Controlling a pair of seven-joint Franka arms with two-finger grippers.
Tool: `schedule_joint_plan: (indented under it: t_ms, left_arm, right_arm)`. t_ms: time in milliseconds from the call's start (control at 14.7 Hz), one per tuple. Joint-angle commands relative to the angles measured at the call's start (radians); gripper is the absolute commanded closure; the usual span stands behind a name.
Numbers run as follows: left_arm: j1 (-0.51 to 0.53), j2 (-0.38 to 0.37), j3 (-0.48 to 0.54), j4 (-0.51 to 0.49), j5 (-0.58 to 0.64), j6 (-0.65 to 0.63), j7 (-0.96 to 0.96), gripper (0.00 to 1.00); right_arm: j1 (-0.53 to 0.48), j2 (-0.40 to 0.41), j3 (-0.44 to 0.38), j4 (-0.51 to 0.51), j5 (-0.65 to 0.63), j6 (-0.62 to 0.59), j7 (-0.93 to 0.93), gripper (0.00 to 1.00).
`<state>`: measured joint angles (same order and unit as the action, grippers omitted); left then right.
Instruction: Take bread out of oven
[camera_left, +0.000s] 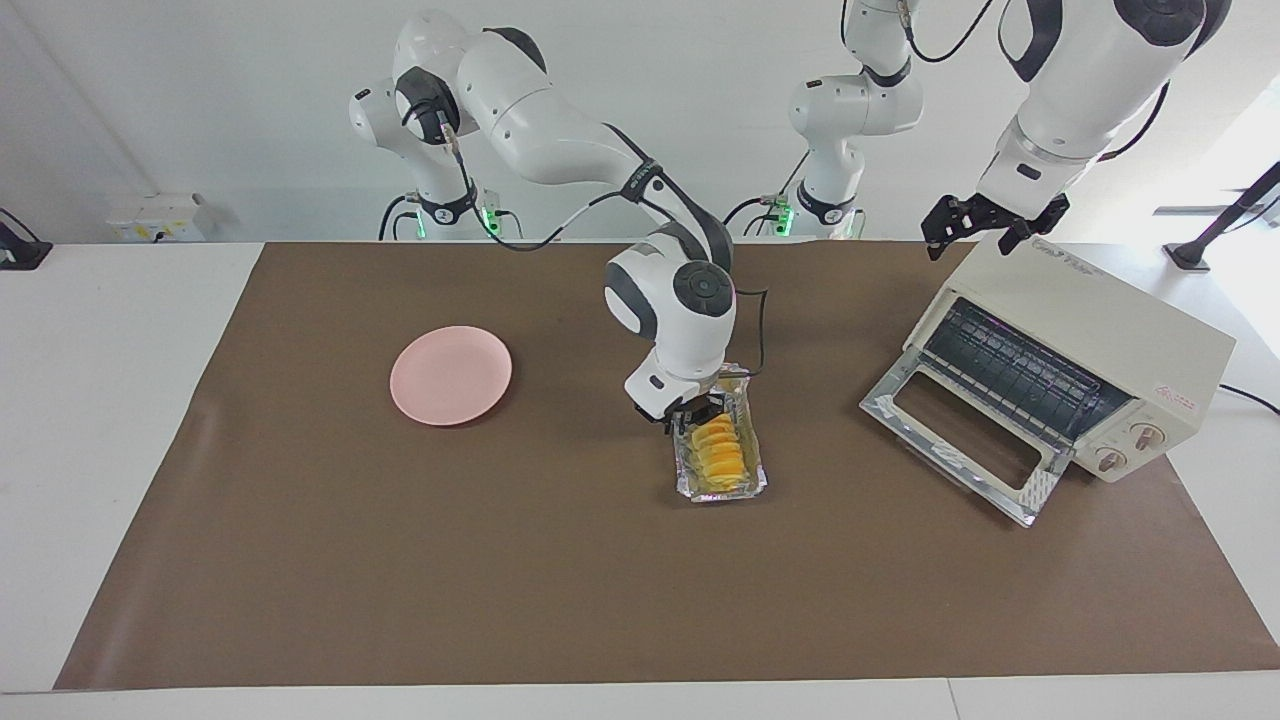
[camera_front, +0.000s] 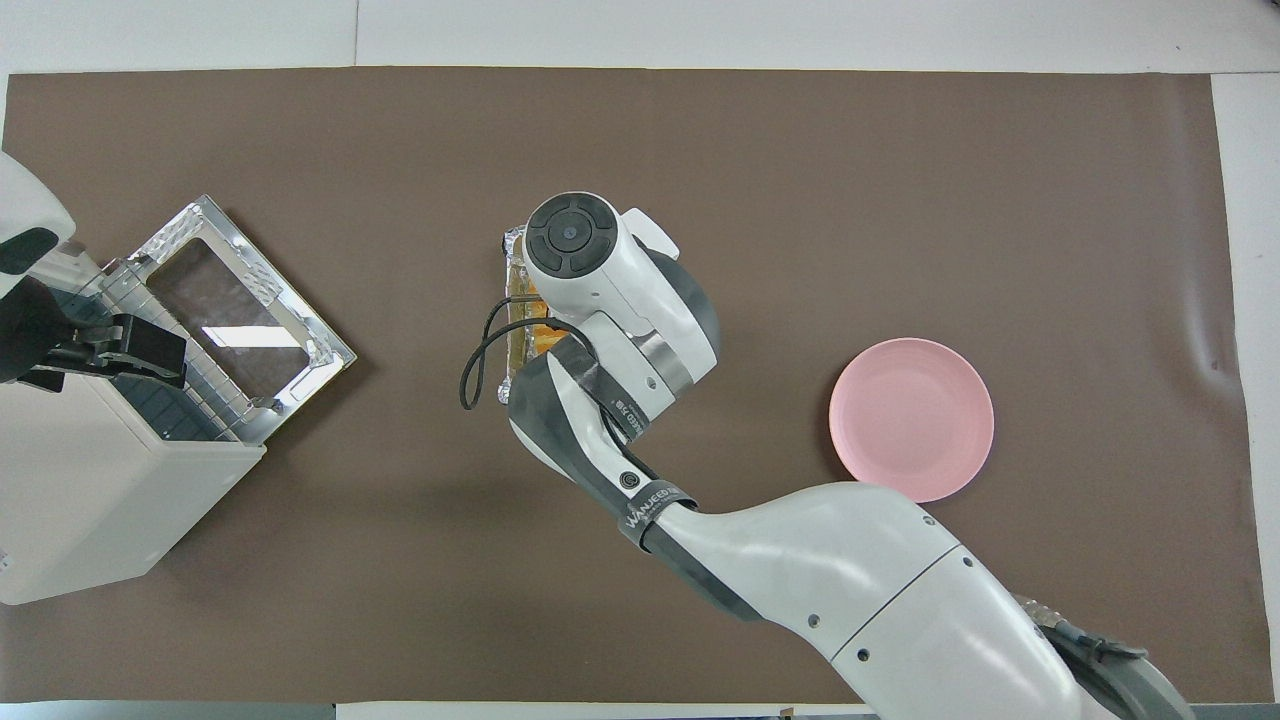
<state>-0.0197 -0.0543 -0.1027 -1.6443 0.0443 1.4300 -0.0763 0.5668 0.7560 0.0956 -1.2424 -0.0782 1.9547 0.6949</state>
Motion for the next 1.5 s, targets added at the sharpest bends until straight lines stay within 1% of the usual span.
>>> schedule_joint_plan:
  t_ms: [0, 136, 273, 341, 477, 545, 614, 750, 886, 1023, 1227, 1295, 1432]
  left_arm:
    - [0.014, -0.025, -0.005, -0.02, -0.015, 0.006, 0.006, 0.0]
    - [0.012, -0.025, -0.005, -0.02, -0.015, 0.007, 0.006, 0.0]
    - [0.014, -0.025, -0.005, -0.02, -0.015, 0.006, 0.006, 0.0]
    - [0.014, -0.025, -0.005, -0.022, -0.015, 0.007, 0.006, 0.0]
    - [0.014, -0.025, -0.005, -0.02, -0.015, 0.007, 0.006, 0.0]
    - [0.014, -0.025, -0.005, -0.022, -0.015, 0.006, 0.006, 0.0]
    - [0.014, -0.025, -0.005, -0.02, -0.015, 0.007, 0.006, 0.0]
    - [0.014, -0.025, -0.005, -0.022, -0.015, 0.007, 0.006, 0.0]
    - [0.014, -0.025, -0.005, -0.02, -0.015, 0.007, 0.006, 0.0]
    - [0.014, -0.025, -0.005, -0.02, -0.015, 0.006, 0.006, 0.0]
    - [0.014, -0.025, -0.005, -0.022, -0.015, 0.006, 0.006, 0.0]
    - [0.014, -0.025, -0.005, -0.02, -0.015, 0.007, 0.006, 0.0]
    - [0.014, -0.025, -0.005, -0.02, -0.015, 0.007, 0.006, 0.0]
  right_arm:
    - [-0.025, -0.006, 0.006, 0.015, 0.026, -0.009, -0.057, 1.0]
    - [-0.085, -0.036, 0.01, 0.018, 0.037, -0.058, -0.072, 1.0]
    - [-0.128, -0.073, 0.006, 0.026, 0.096, -0.127, -0.154, 1.0]
    - [-0.16, -0.089, 0.004, 0.026, 0.106, -0.138, -0.178, 1.0]
    - [-0.234, -0.09, 0.01, 0.047, 0.106, -0.17, -0.205, 1.0]
    - [-0.246, -0.089, 0.003, 0.069, 0.103, -0.178, -0.248, 1.0]
    - [-0.269, -0.087, -0.002, 0.067, 0.092, -0.171, -0.311, 1.0]
    - [-0.347, -0.087, -0.004, 0.061, 0.066, -0.133, -0.462, 1.0]
    - [-0.398, -0.086, -0.004, 0.037, 0.057, -0.108, -0.555, 1.0]
    - [-0.481, -0.066, -0.002, 0.029, 0.057, -0.057, -0.674, 1.0]
    - [-0.501, -0.058, -0.004, -0.006, 0.058, -0.034, -0.696, 1.0]
    - [-0.519, -0.06, -0.004, -0.031, 0.06, -0.014, -0.696, 1.0]
    - [-0.522, -0.067, -0.005, -0.101, 0.058, 0.041, -0.709, 1.0]
